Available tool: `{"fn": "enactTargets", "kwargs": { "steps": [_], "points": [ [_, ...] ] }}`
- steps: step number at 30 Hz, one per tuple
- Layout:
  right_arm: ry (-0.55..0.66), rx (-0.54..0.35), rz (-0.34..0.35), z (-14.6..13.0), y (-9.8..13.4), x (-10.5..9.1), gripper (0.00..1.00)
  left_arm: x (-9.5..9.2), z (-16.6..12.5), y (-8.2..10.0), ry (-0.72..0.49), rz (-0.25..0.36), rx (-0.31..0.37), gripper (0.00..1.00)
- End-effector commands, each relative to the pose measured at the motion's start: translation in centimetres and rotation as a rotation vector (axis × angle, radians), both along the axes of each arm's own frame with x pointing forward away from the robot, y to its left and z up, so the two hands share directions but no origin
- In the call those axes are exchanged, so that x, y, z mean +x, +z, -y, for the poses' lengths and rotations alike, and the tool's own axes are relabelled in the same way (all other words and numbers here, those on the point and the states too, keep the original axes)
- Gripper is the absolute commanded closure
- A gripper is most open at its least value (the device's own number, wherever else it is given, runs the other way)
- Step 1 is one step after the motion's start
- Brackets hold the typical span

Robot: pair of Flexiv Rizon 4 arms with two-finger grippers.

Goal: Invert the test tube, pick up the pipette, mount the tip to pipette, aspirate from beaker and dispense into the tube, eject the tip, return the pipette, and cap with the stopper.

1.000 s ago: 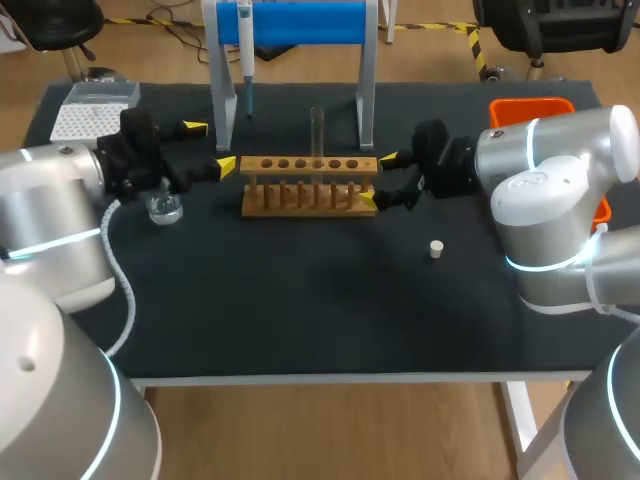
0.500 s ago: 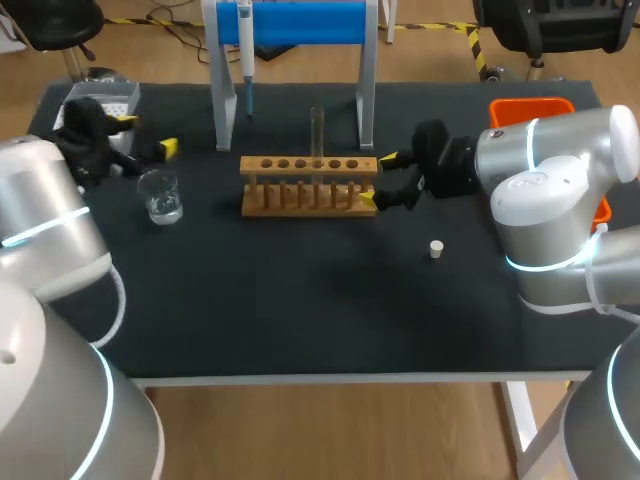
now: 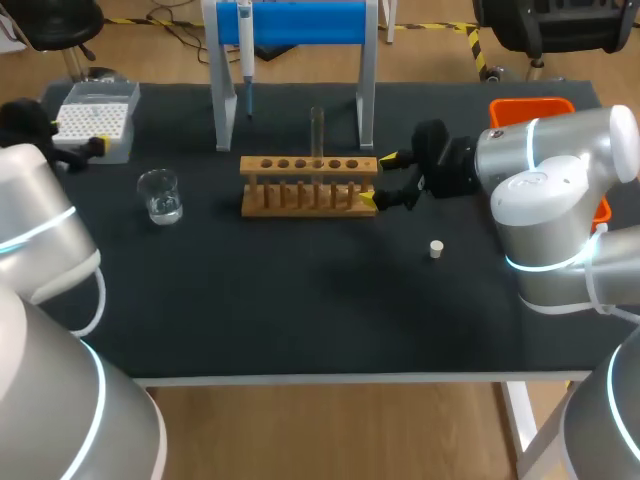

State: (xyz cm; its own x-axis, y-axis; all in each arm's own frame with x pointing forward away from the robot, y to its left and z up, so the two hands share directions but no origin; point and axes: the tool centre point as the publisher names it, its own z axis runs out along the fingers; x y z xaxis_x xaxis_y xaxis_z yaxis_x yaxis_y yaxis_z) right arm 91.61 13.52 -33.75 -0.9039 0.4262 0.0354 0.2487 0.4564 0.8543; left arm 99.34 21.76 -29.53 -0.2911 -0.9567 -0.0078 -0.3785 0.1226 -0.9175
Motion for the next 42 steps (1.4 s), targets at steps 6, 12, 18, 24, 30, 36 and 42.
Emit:
{"fn": "enactTargets", "kwargs": {
  "steps": [6,12,18,24,30,36,42],
  "points": [
    [0.001,-0.001,-0.001,0.1,0.1,0.0,0.00,1.2,-0.7,-1.1,0.075,-0.020,0.016,0.00],
    [0.001,-0.001,-0.001,0.1,0.1,0.0,0.00,1.6,-1.0,-1.4,0.102,-0.036,0.019,0.00],
    [0.001,-0.001,-0.001,0.1,0.1,0.0,0.00,2.8,-0.4,-1.3,0.120,-0.045,0.029,0.00],
    [0.001,-0.001,-0.001,0.1,0.1,0.0,0.00,4.0,0.3,-1.3,0.128,-0.066,0.044,0.00],
    [0.001,-0.001,-0.001,0.1,0.1,0.0,0.00,5.1,0.5,-1.3,0.156,-0.101,0.059,0.00],
    [0.001,-0.001,-0.001,0.1,0.1,0.0,0.00,6.2,0.2,-1.4,0.192,-0.122,0.057,0.00],
    [0.001,-0.001,-0.001,0.1,0.1,0.0,0.00,7.2,0.1,-1.7,0.189,-0.172,0.069,0.00]
  ]
}}
